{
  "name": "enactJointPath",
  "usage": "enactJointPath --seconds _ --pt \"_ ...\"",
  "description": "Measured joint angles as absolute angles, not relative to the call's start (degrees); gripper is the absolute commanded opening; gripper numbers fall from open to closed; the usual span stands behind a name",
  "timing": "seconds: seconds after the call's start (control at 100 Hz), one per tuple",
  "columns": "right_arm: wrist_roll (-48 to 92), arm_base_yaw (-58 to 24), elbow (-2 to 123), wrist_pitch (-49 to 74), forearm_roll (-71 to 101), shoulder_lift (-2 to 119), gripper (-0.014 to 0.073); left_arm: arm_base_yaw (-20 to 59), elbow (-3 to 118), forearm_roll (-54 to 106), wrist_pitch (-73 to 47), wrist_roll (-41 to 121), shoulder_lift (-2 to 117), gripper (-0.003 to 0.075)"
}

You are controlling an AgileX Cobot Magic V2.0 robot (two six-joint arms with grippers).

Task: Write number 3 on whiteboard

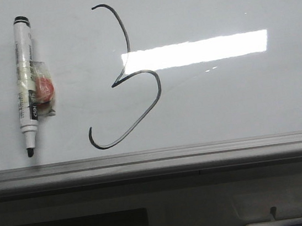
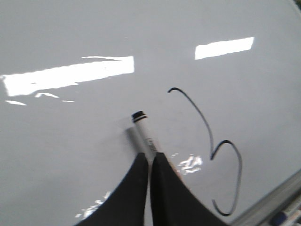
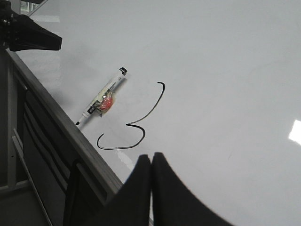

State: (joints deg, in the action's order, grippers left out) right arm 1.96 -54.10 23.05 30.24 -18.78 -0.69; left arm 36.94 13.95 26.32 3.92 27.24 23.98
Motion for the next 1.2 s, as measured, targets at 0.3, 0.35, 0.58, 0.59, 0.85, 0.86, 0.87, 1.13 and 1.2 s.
enactJointPath --seconds 0.3,0.35,0.58,0.59,0.85,0.86,0.87,1.13,1.2 --pt "2.0 -54.1 23.1 30.2 -18.8 -0.7 -0.0041 21.3 13.9 14.3 1.4 16.0 16.8 -0.0020" --pt "2.0 -54.1 23.1 30.2 -18.8 -0.7 -0.0041 17.9 13.9 12.0 0.0 15.1 15.1 -0.0021" --pt "2.0 -54.1 23.1 30.2 -18.8 -0.7 -0.0041 6.8 13.7 4.1 -10.8 12.9 7.5 -0.0021" --pt "1.9 -54.1 23.1 30.2 -18.8 -0.7 -0.0041 6.4 13.7 3.5 -11.0 12.7 7.2 -0.0020" --pt "1.9 -54.1 23.1 30.2 -18.8 -0.7 -0.0041 2.6 8.0 -1.5 -12.4 1.7 1.6 -0.0020" --pt "1.9 -54.1 23.1 30.2 -18.8 -0.7 -0.0041 2.6 7.6 -1.5 -12.3 1.6 1.5 -0.0021" --pt "1.9 -54.1 23.1 30.2 -18.8 -0.7 -0.0041 2.6 7.5 -1.6 -12.3 1.4 1.3 -0.0021" --pt "1.9 -54.1 23.1 30.2 -18.8 -0.7 -0.0041 2.6 1.0 -1.5 -12.3 0.6 -0.3 -0.0021" --pt "1.9 -54.1 23.1 30.2 -18.8 -0.7 -0.0041 2.6 -0.1 -1.4 -13.3 0.6 -0.3 -0.0021"
